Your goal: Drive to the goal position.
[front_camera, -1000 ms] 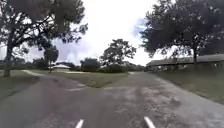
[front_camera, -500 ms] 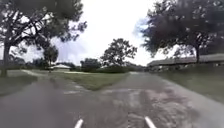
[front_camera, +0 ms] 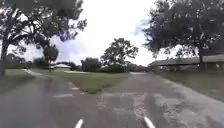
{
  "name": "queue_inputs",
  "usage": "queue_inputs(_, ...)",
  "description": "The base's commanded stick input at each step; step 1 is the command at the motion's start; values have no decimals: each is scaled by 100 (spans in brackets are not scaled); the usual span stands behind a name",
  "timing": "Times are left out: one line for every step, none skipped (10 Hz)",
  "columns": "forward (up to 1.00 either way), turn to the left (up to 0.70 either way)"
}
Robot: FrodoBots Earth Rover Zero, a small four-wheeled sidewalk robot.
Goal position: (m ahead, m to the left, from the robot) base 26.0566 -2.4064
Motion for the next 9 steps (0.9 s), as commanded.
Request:
queue_inputs(70,-35)
queue_inputs(70,-21)
queue_inputs(70,-5)
queue_inputs(70,-4)
queue_inputs(70,-2)
queue_inputs(70,-1)
queue_inputs(70,-28)
queue_inputs(70,-35)
queue_inputs(70,-35)
